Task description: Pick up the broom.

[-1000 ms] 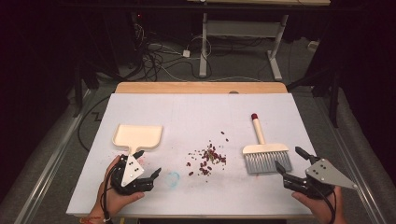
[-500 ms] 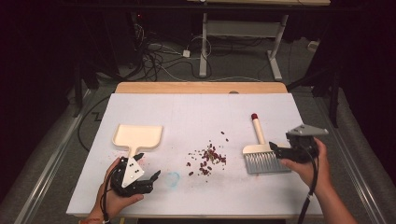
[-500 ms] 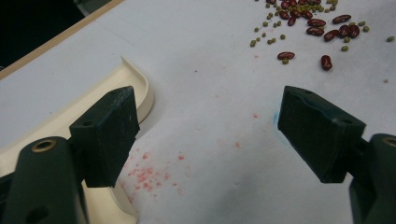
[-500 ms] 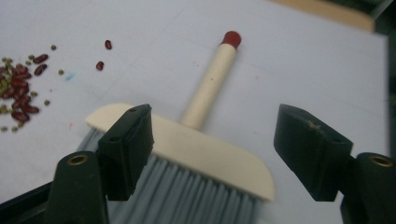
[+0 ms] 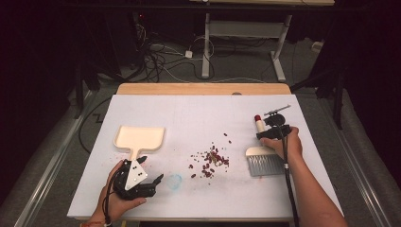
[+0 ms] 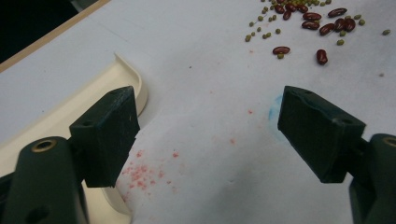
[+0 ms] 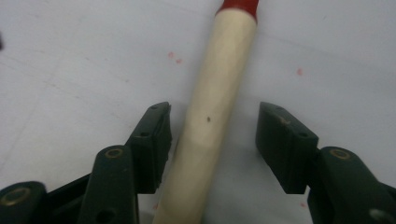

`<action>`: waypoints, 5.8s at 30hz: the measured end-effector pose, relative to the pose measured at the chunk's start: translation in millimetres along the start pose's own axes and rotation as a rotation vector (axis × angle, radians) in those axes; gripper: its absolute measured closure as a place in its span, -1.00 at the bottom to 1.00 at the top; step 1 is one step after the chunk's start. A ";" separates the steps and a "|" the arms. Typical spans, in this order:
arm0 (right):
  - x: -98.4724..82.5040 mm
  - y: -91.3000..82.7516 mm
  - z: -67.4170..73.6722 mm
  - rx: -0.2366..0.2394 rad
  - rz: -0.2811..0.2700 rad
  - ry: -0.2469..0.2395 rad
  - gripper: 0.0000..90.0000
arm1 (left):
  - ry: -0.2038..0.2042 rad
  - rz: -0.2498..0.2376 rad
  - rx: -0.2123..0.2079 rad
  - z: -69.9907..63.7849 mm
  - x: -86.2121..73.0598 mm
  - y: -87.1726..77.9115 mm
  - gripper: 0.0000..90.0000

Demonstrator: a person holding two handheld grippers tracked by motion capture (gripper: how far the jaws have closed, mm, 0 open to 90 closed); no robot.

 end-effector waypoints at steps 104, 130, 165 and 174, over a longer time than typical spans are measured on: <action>-40.6 -203.4 170.2 0.281 -0.856 -0.310 0.55 | 0.036 -0.122 -0.437 -118.5 154.2 43.4 0.45; -105.6 -134.8 178.6 0.691 -0.341 -0.915 0.41 | 0.330 -0.037 -0.747 -128.4 120.8 18.1 0.45; -51.0 -138.9 102.9 0.356 -0.495 -0.541 0.50 | 0.027 -0.081 0.050 10.1 19.6 -19.5 -0.50; -37.8 -131.3 81.2 0.273 -0.513 -0.489 0.50 | 0.012 -0.038 0.074 21.3 -0.3 -16.2 -0.54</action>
Point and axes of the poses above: each handheld gripper's, and its own axes: y roughly forward along the jaws, x roughly out of its top, z roughly to its left, the point moved 8 cm from there along y, roughly forward along the jaws, and after that the axes turned 1 degree about -x, right-handed, at the moved point
